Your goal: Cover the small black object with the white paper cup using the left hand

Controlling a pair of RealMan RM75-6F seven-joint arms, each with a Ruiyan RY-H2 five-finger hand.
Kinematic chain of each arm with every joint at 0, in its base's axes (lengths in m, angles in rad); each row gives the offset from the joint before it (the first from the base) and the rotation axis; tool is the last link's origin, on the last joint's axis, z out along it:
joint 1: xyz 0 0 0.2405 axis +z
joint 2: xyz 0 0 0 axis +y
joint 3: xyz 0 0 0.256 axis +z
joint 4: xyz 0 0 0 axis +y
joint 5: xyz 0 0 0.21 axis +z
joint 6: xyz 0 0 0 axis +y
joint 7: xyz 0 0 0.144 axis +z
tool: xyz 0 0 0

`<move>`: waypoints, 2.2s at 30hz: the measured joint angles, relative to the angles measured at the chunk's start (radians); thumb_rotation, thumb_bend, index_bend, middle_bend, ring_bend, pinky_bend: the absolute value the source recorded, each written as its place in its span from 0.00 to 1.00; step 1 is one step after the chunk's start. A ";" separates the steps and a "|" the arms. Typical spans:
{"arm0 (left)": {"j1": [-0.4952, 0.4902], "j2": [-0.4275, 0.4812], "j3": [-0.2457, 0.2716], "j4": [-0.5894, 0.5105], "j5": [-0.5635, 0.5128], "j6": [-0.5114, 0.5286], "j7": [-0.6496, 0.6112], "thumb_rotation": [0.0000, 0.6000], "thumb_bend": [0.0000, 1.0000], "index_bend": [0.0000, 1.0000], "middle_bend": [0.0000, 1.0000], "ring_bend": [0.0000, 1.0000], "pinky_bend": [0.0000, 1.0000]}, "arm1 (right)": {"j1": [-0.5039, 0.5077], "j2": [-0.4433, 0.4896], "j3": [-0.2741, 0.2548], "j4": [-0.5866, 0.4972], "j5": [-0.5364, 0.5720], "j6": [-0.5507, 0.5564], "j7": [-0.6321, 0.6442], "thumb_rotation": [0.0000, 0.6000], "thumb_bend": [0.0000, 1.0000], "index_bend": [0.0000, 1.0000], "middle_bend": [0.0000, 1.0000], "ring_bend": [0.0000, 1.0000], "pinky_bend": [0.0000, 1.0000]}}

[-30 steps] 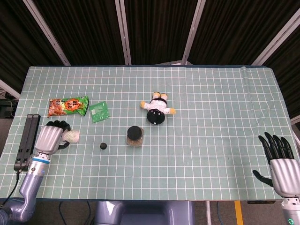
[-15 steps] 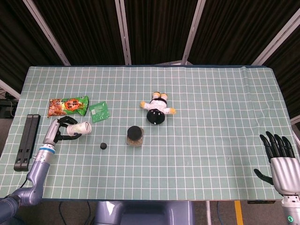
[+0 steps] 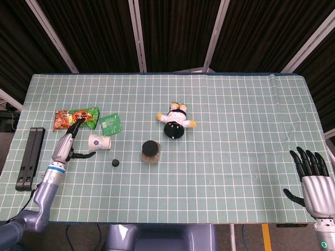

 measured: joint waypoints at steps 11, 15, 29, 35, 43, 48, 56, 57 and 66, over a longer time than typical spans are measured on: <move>-0.021 0.030 0.041 -0.080 0.053 0.052 0.684 1.00 0.00 0.05 0.00 0.00 0.00 | 0.003 -0.002 -0.007 -0.008 -0.019 -0.001 -0.010 1.00 0.00 0.06 0.00 0.00 0.00; -0.041 0.019 0.038 -0.132 0.011 0.029 1.009 1.00 0.00 0.08 0.00 0.00 0.00 | 0.004 -0.003 -0.005 -0.004 -0.011 -0.005 -0.013 1.00 0.00 0.06 0.00 0.00 0.00; -0.137 -0.104 -0.001 -0.248 -0.362 -0.049 1.612 1.00 0.01 0.15 0.04 0.01 0.07 | 0.012 -0.008 0.003 0.008 0.022 -0.026 -0.019 1.00 0.00 0.06 0.00 0.00 0.00; -0.156 -0.118 0.007 -0.228 -0.392 -0.037 1.628 1.00 0.01 0.19 0.14 0.12 0.18 | 0.016 -0.012 0.001 0.007 0.024 -0.033 -0.026 1.00 0.00 0.06 0.00 0.00 0.00; -0.166 -0.128 0.014 -0.208 -0.412 -0.015 1.588 1.00 0.01 0.48 0.46 0.43 0.51 | 0.018 -0.012 0.001 0.008 0.028 -0.036 -0.023 1.00 0.00 0.06 0.00 0.00 0.00; -0.165 -0.109 -0.004 -0.237 -0.427 0.010 1.556 1.00 0.01 0.51 0.49 0.46 0.54 | 0.017 -0.009 0.001 0.008 0.028 -0.034 -0.018 1.00 0.00 0.06 0.00 0.00 0.00; -0.141 -0.037 -0.064 -0.348 -0.434 0.014 1.337 1.00 0.01 0.52 0.46 0.43 0.52 | 0.016 -0.006 -0.003 0.003 0.020 -0.030 -0.013 1.00 0.00 0.06 0.00 0.00 0.00; -0.135 -0.029 -0.071 -0.360 -0.430 0.010 1.288 1.00 0.01 0.51 0.45 0.42 0.50 | 0.016 -0.006 -0.003 0.002 0.019 -0.030 -0.013 1.00 0.00 0.06 0.00 0.00 0.00; -0.064 0.038 -0.124 -0.416 -0.322 -0.084 0.515 1.00 0.01 0.50 0.40 0.36 0.45 | 0.019 -0.007 -0.008 -0.001 0.012 -0.035 -0.019 1.00 0.00 0.06 0.00 0.00 0.00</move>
